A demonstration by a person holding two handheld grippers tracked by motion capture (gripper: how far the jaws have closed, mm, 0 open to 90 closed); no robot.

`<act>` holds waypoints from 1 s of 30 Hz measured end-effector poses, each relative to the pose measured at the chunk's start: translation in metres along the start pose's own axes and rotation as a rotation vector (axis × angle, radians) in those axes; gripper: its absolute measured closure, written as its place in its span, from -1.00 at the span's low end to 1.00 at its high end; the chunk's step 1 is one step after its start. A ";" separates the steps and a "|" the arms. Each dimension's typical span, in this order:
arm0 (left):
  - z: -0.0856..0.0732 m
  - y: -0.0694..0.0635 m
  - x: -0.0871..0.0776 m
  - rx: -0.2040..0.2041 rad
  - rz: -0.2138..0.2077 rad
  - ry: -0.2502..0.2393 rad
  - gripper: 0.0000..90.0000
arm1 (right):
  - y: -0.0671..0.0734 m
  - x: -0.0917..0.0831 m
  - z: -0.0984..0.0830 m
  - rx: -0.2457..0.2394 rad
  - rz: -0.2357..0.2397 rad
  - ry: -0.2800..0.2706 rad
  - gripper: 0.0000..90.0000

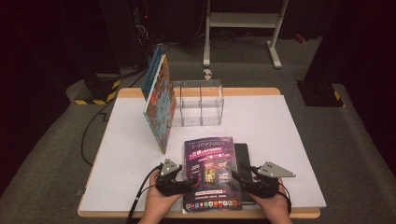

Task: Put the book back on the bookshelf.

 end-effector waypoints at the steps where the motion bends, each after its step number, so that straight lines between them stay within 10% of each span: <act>1: -0.001 -0.001 0.001 -0.010 -0.004 0.003 -0.66 | 0.000 0.000 0.000 0.000 0.000 0.000 0.05; 30: -0.003 -0.004 0.007 -0.073 -0.026 0.033 -0.80 | 0.001 -0.001 0.001 0.010 0.007 -0.003 0.05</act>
Point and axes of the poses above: each handheld gripper's, and its own axes: x roughly forward along the jaws, z roughly out of its top, y roughly to its left, the point moved 8 cm from there along x, roughly forward along the jaws, and after that the axes turned 1 degree about x, right-handed, at the moved point
